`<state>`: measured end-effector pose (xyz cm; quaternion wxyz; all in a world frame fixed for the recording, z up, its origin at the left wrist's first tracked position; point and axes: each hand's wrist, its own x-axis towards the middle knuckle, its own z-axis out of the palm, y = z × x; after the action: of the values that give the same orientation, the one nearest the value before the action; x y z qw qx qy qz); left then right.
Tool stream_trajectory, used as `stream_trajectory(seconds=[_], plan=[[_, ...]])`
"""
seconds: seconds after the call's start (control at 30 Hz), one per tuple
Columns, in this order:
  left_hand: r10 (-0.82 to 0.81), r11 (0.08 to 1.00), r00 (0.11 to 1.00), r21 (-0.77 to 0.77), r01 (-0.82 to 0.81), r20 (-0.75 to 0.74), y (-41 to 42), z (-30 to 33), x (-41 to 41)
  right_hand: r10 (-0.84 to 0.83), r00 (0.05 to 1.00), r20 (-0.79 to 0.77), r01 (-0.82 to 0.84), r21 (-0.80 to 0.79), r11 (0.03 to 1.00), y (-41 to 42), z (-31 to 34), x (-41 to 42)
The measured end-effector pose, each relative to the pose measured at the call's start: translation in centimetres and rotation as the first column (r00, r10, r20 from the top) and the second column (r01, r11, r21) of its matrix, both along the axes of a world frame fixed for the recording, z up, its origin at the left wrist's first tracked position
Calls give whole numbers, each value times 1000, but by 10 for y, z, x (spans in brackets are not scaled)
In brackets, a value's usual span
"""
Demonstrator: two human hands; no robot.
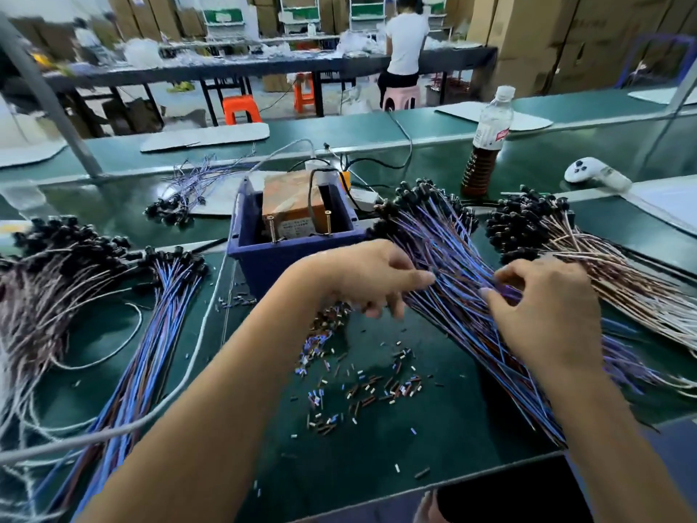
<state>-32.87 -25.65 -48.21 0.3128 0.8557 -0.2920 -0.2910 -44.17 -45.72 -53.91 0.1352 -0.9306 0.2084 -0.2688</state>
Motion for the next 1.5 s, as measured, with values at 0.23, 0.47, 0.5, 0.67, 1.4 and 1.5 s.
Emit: stream_trajectory(seconds=[0.23,0.47,0.5,0.67,1.4,1.5], plan=[[10,978,999,207,-1,-41,101,-25,-20,555,823,120,-560,15,828,124,-3,6],[387,779,796,297,-552,465,197,-30,-2,808,584,-81,-780,222,586,241,-17,36],[446,719,715,261,-644,538,206,-31,-1,825,560,-77,-791,248,560,257,-16,41],[523,601,495,112,-792,694,225,-33,19,821,559,-117,-726,409,553,313,-13,82],[437,600,507,179,-780,743,227,-43,61,808,589,-32,-510,761,402,316,-37,112],[557,616,501,75,-784,662,222,-38,60,798,600,56,-499,806,319,314,-39,111]])
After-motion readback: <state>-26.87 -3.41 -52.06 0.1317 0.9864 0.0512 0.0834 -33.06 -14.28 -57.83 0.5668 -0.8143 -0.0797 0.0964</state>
